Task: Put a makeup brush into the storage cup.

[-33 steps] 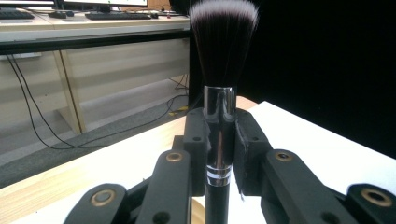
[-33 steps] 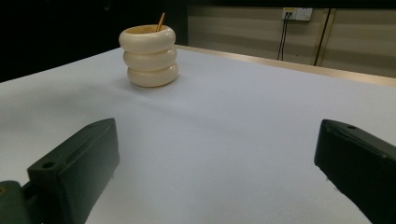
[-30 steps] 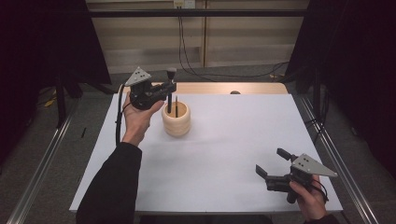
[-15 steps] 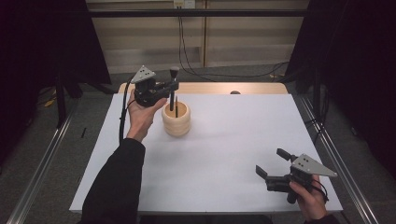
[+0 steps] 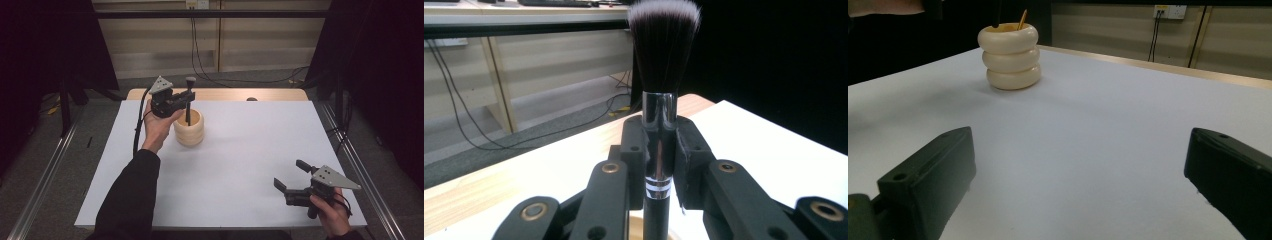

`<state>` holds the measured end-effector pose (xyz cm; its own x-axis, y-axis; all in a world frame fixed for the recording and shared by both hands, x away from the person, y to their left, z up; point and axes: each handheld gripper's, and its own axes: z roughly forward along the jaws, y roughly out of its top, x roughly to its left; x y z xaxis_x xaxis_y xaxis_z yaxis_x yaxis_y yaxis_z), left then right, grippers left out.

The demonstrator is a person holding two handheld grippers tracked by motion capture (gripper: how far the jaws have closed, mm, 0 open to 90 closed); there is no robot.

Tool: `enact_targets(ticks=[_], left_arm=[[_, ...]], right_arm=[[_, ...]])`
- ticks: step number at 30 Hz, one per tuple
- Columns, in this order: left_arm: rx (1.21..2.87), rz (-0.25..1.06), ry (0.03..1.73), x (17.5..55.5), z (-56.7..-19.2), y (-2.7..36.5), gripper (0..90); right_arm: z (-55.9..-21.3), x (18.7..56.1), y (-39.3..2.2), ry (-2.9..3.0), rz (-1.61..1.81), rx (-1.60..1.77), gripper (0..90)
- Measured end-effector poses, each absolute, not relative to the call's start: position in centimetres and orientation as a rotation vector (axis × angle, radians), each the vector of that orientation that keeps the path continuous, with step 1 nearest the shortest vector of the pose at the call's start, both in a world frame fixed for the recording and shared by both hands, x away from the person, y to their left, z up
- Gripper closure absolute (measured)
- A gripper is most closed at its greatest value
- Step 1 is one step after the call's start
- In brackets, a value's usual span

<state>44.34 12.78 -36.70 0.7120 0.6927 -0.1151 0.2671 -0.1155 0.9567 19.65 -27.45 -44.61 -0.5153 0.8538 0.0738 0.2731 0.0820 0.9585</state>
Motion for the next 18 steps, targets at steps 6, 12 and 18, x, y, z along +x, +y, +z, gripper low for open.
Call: enact_targets(ticks=[6,12,18], left_arm=[[1.706,0.427,0.79,44.1,-37.8,12.7,78.0],[1.726,0.418,0.805,44.2,-39.2,12.6,78.0],[1.735,0.415,0.807,44.1,-39.5,12.9,78.0]], right_arm=[[-44.6,19.6,-27.3,1.842,1.452,1.113,0.2],[-44.7,19.6,-27.4,1.851,1.453,1.106,0.2],[-44.7,19.6,-27.4,1.85,1.456,1.109,0.4]])
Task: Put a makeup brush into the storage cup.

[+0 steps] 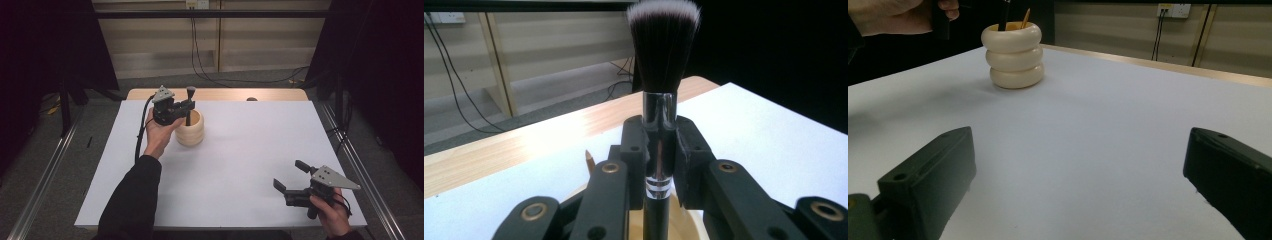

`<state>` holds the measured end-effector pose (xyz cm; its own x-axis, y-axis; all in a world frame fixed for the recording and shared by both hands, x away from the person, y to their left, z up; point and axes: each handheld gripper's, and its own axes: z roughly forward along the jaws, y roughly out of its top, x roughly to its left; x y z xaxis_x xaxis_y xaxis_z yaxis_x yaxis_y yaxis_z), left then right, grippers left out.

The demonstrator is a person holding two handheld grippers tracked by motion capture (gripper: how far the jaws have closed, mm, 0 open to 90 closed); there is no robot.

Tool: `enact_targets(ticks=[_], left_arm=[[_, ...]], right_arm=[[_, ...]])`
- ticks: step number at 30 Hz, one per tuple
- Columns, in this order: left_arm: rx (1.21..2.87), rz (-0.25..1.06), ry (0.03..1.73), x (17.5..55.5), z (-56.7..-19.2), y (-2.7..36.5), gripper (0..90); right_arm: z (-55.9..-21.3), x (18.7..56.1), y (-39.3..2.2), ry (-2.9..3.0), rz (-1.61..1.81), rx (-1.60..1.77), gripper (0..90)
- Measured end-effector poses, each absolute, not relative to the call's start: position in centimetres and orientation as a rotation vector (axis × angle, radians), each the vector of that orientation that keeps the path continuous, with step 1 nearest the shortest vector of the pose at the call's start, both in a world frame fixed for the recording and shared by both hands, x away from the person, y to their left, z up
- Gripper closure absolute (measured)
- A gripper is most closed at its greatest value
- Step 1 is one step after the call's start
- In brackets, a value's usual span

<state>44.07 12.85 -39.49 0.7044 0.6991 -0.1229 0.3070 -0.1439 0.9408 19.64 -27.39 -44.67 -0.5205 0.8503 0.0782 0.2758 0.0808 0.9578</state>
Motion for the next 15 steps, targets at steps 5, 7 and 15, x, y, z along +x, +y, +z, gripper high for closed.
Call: enact_targets(ticks=[5,7,15], left_arm=[[1.73,0.41,0.832,44.0,-40.3,13.1,77.9],[1.72,0.398,0.84,44.0,-40.6,13.2,77.9],[1.731,0.408,0.829,43.8,-40.7,13.3,77.7]], right_arm=[[-44.7,19.7,-27.4,1.859,1.453,1.104,0.4],[-44.7,19.6,-27.4,1.858,1.456,1.109,0.4],[-44.7,19.7,-27.4,1.86,1.456,1.106,0.4]])
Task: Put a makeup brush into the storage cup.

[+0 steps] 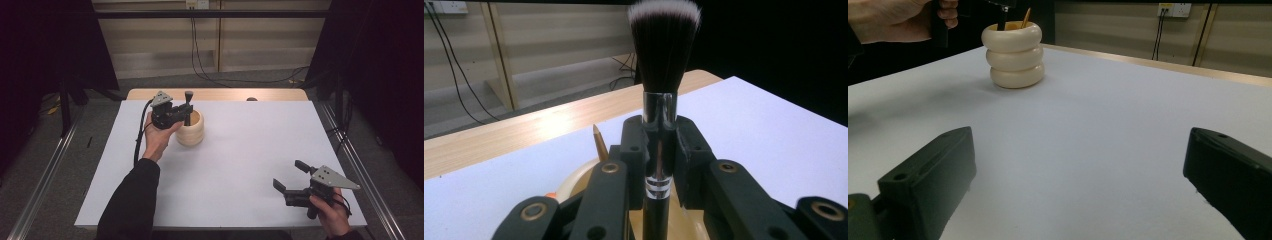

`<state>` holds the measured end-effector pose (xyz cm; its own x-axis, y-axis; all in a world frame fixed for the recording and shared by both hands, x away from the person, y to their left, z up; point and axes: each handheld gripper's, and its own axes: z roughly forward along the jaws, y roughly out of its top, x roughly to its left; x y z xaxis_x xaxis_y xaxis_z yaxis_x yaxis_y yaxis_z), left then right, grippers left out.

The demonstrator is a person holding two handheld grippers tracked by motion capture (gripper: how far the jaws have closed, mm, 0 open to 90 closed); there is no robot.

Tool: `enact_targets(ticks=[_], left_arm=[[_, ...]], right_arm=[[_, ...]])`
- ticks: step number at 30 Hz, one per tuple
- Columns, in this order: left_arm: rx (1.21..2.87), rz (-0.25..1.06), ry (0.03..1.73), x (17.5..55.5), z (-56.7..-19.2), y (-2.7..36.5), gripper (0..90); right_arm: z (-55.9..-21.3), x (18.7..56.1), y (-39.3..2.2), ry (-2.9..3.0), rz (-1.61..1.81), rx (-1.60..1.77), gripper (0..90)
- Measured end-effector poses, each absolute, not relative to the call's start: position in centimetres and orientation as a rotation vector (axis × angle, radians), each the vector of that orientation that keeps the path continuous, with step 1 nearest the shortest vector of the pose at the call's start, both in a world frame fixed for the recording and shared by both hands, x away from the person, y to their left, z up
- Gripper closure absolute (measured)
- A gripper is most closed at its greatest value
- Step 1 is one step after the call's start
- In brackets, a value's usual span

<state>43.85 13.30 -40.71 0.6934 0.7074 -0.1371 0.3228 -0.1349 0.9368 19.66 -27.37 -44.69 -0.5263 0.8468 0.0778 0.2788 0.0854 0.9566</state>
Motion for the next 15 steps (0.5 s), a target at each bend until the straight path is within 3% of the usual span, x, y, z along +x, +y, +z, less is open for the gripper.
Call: enact_targets(ticks=[8,15], left_arm=[[1.72,0.408,0.83,43.82,-40.97,13.21,76.9],[1.732,0.422,0.836,43.79,-41.12,13.26,70.8]], right_arm=[[-44.71,19.69,-27.37,1.859,1.454,1.105,0.4],[-44.76,19.71,-27.41,1.86,1.454,1.105,0.4]])
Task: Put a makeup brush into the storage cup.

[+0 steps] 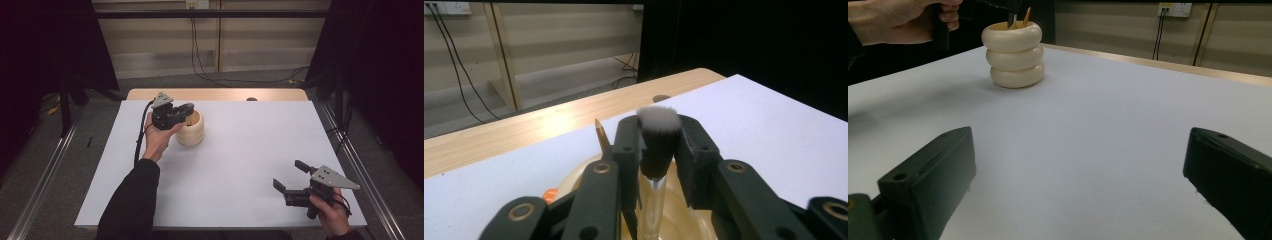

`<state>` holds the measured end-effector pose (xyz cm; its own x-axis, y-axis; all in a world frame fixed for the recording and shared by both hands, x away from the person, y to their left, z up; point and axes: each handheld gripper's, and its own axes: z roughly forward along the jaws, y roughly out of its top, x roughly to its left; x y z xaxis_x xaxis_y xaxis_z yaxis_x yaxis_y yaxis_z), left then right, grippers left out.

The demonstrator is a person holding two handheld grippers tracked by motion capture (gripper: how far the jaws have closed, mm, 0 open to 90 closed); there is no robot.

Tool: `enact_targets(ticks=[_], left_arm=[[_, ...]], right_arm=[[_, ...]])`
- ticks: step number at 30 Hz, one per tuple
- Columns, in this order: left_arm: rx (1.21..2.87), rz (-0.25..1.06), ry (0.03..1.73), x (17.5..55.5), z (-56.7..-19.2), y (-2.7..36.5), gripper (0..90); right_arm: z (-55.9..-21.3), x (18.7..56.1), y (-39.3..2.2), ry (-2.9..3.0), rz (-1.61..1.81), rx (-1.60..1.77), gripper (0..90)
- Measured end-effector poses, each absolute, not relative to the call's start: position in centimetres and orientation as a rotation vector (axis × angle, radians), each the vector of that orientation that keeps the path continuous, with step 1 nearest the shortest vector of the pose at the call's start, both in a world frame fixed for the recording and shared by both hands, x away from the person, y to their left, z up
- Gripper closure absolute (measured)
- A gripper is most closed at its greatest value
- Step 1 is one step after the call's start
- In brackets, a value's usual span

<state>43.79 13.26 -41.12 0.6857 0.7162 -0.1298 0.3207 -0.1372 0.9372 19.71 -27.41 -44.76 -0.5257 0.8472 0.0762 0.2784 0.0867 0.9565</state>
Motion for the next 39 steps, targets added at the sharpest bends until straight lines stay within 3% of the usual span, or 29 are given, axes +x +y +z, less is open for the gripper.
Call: enact_targets(ticks=[7,23,28,39], left_arm=[[1.716,0.406,0.88,43.9,-41.0,13.7,56.4],[1.709,0.425,0.891,43.5,-40.2,13.9,6.8],[1.706,0.419,0.875,43.0,-40.0,14.1,2.6],[1.687,0.41,0.834,41.1,-39.1,14.8,2.4]], right_arm=[[-44.9,19.8,-27.4,1.859,1.453,1.108,0.4],[-44.9,19.9,-27.4,1.859,1.457,1.109,0.4],[-44.9,20.0,-27.4,1.858,1.456,1.114,0.4],[-44.8,19.8,-27.3,1.859,1.452,1.116,0.4]])
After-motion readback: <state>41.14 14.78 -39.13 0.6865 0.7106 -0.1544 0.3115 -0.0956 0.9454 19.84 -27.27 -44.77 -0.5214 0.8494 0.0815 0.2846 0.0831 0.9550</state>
